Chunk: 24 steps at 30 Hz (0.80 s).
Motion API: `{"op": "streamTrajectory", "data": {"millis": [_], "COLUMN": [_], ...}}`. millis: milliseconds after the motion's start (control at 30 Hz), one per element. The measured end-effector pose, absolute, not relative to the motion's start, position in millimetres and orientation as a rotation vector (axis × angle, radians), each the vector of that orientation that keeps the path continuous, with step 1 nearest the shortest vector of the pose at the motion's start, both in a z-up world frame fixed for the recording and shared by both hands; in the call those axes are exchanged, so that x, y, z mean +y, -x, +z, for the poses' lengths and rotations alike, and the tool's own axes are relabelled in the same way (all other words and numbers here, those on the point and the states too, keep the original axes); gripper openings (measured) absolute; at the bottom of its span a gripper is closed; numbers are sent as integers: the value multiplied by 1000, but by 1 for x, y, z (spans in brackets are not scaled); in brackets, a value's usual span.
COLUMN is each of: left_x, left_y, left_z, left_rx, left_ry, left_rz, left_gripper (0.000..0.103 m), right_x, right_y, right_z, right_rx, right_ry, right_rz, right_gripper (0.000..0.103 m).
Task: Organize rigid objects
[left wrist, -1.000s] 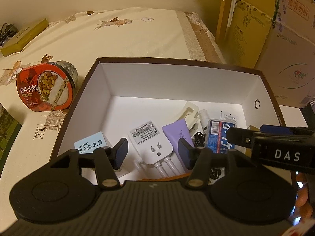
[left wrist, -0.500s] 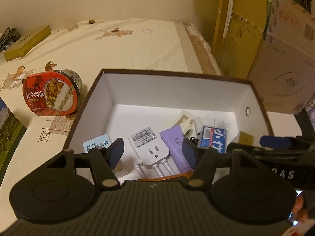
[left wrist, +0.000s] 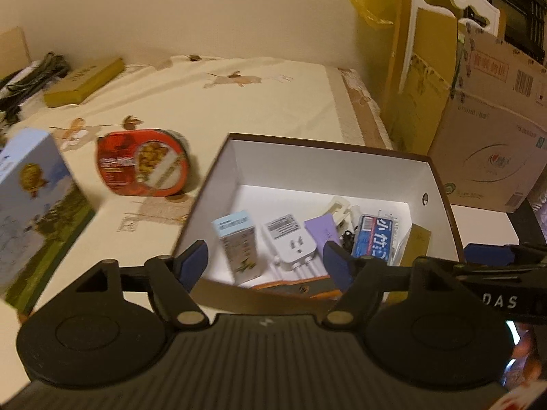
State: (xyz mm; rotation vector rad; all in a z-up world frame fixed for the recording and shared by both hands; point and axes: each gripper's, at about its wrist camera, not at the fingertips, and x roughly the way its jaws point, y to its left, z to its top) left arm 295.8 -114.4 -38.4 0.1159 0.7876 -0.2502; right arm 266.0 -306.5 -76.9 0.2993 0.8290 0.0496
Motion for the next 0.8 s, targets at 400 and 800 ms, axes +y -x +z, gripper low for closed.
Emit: {"op": "streamTrajectory", "data": {"millis": [400,800], "left_x": [-54,-22], "left_y": [-210,-131], "left_z": [-11,15], "left_rx": [859,851], "left_ry": [-10,31], "left_rz": [-139,-71], "left_gripper": [73,72], "right_x": [-264,-235], "right_y": [-212,-155], "right_z": [-44,-16], "right_rx": [849,855], "right_ry": [-280,-228], "right_rz": [147,230], "right_gripper": [74,74]}}
